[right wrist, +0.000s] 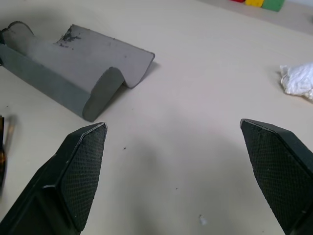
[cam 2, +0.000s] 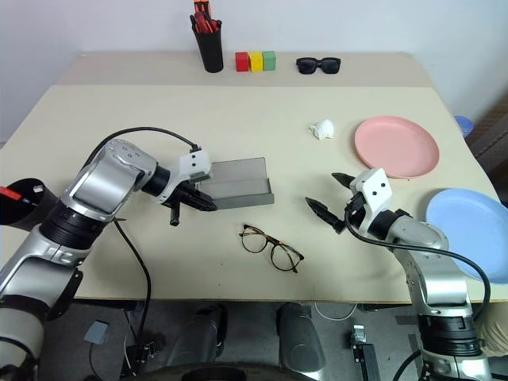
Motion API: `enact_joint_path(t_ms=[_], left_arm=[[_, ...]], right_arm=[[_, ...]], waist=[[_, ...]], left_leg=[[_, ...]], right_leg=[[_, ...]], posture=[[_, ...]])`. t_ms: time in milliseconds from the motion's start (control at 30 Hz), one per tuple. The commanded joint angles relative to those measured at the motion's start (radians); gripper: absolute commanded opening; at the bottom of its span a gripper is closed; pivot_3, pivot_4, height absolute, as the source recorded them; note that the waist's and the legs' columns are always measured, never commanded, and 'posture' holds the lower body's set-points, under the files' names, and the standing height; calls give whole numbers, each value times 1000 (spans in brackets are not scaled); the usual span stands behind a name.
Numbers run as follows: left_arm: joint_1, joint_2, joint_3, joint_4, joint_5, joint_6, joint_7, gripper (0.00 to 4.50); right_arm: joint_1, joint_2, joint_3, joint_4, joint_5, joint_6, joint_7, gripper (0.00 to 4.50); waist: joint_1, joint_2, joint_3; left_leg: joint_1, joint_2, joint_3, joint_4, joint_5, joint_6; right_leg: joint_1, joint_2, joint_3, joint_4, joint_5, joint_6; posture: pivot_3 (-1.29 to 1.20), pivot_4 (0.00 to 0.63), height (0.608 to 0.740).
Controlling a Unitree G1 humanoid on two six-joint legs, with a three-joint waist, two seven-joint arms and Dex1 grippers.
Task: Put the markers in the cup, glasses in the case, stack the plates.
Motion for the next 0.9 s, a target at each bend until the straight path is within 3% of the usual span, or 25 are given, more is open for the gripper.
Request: enact_joint_path(t_ms=[33,333,900], left_arm=[[-1,13,-4,4,-7,-37,21,72],[7,23,-21,41,15,-159,61,72],[21,33,-32,23,3,-184,61,72]], right_arm=[[2,-14,-20,-51,21,-7,8,4500],[18,-19,-30,-79,38,-8,23,4500],[-19,-34,-24,-181,68,118,-35,4500]], waist=[[0,0,0],[0,0,0],[0,0,0]], left_leg=[[0,0,0,0,0,0],[0,0,0,0,0,0],[0,0,0,1,0,0]], right_leg=[[0,0,0,0,0,0],[0,0,0,0,0,0],[0,0,0,1,0,0]], posture=[[0,150,740],[0,150,740],[0,150,740]])
